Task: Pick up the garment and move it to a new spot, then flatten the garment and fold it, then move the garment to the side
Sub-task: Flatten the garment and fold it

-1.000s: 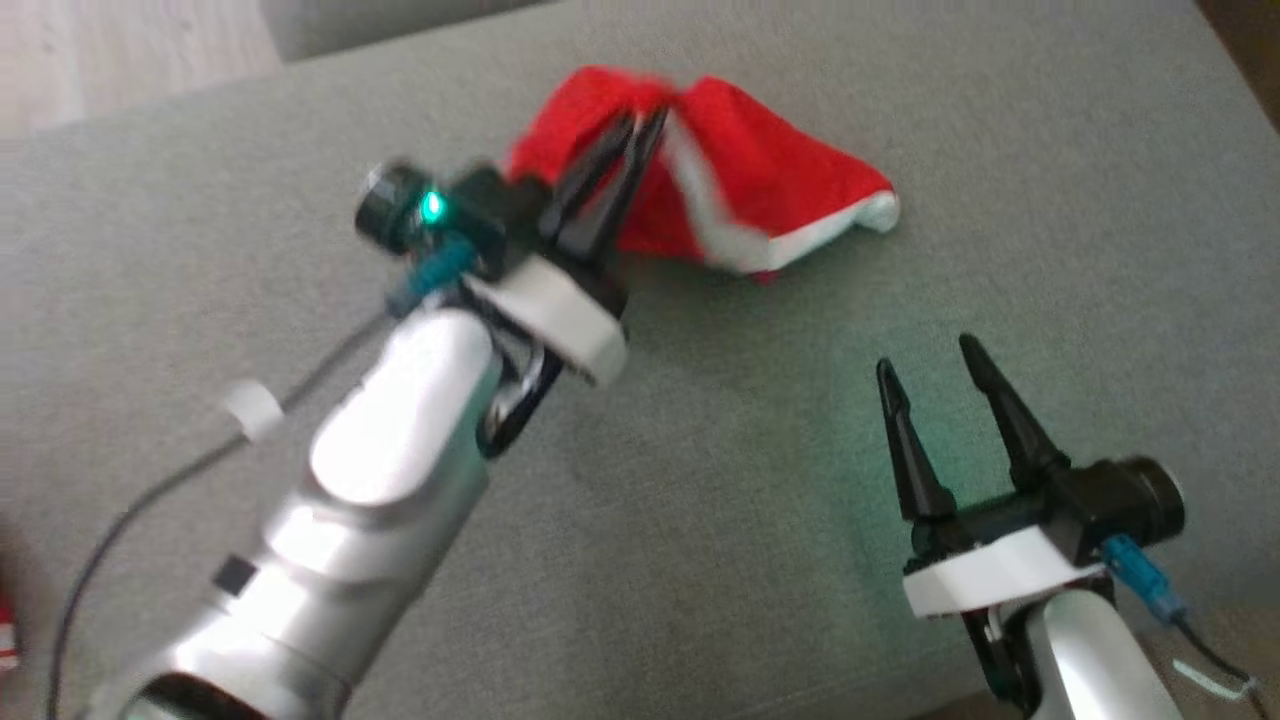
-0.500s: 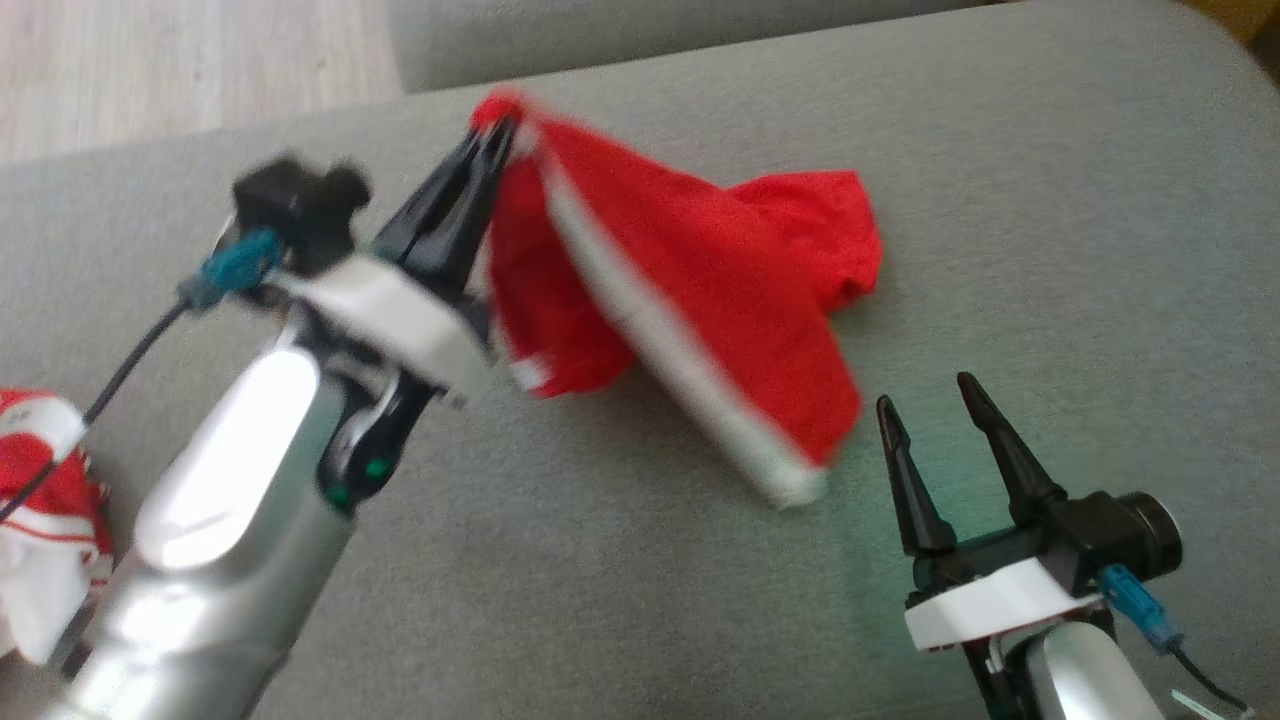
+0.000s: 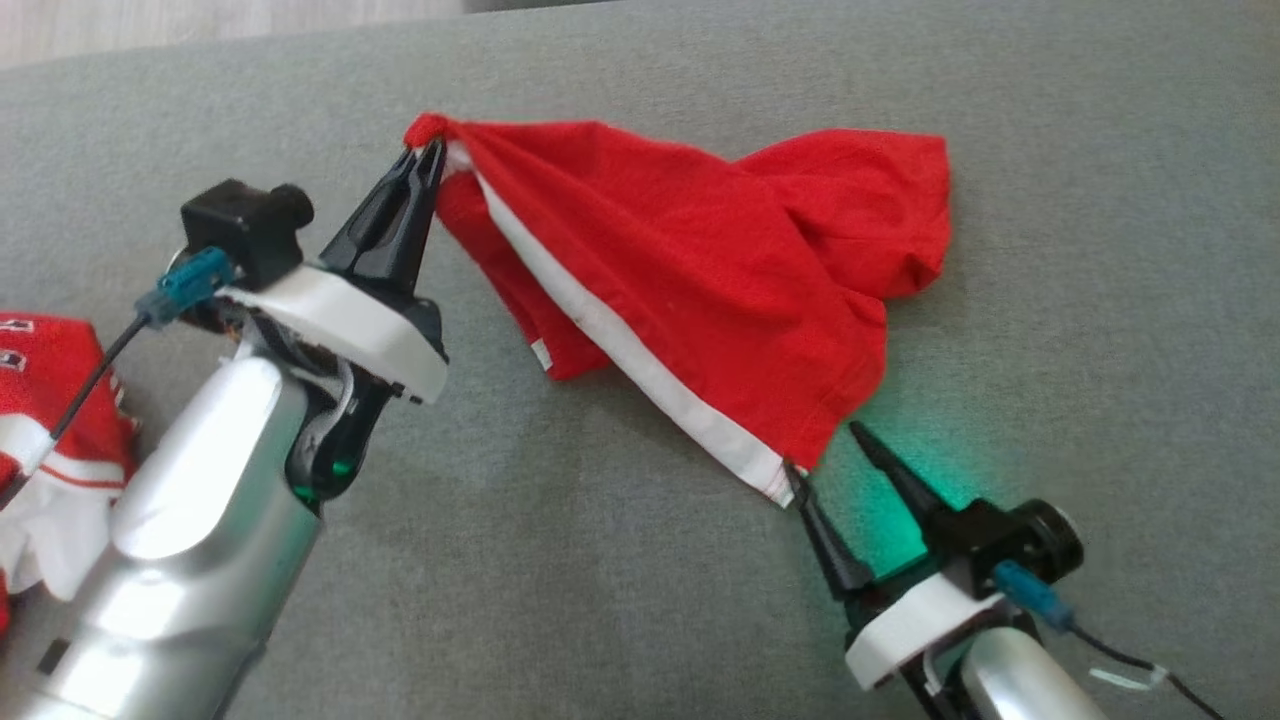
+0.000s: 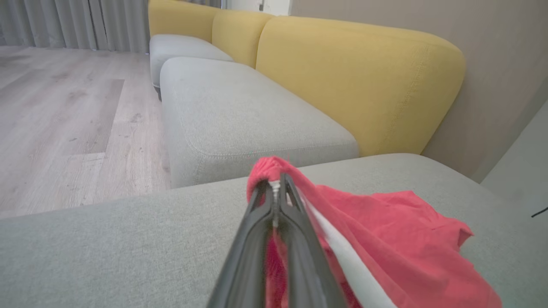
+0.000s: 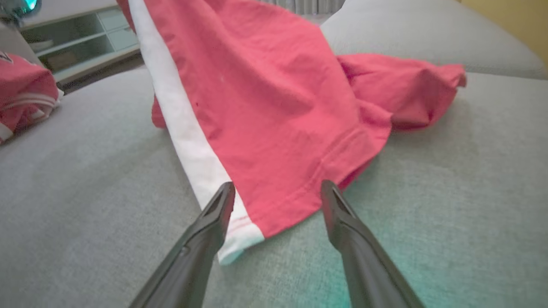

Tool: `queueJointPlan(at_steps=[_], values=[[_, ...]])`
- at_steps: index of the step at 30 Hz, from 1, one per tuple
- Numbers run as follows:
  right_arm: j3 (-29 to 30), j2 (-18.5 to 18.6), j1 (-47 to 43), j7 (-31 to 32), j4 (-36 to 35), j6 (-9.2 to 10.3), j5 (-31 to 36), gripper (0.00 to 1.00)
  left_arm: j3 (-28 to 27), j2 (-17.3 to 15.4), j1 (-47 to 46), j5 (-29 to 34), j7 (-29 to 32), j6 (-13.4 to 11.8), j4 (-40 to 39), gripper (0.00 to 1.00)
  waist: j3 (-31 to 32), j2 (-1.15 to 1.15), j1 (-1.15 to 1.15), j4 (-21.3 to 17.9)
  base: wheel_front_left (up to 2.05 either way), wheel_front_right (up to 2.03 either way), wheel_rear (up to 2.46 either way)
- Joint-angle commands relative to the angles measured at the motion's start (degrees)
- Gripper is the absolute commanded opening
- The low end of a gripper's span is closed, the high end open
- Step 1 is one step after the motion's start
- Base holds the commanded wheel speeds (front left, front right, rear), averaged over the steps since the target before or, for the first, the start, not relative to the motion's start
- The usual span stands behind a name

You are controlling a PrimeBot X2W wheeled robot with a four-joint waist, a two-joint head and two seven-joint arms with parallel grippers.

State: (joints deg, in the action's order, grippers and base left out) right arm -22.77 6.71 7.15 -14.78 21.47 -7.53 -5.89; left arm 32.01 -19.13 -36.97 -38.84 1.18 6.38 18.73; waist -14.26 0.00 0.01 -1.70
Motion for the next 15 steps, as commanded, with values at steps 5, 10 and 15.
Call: queueJointPlan(at_steps=[5, 10, 15], values=[[-6.1, 2.1, 3.0, -0.2, 1.7, 0.04, -0.6, 1.00, -1.1, -1.3, -4.3, 0.3, -1.8, 0.5, -0.9, 0.00, -0.6, 0.00, -0.01, 0.9, 0.00, 0.00, 0.00], [-10.0, 3.6, 4.8, -0.2, 4.6, 0.04, -0.3, 1.00, -0.2, -1.2, -4.8, -0.1, -2.5, 0.7, 0.2, 0.00, -0.8, 0.00, -0.01, 1.1, 0.00, 0.00, 0.00], [-12.1, 4.0, 6.4, -0.2, 8.0, 0.04, 0.0, 0.06, 0.4, -1.3, -5.2, -0.5, -3.0, 0.8, 1.1, 0.00, -0.8, 0.00, -0.01, 1.1, 0.00, 0.00, 0.00]])
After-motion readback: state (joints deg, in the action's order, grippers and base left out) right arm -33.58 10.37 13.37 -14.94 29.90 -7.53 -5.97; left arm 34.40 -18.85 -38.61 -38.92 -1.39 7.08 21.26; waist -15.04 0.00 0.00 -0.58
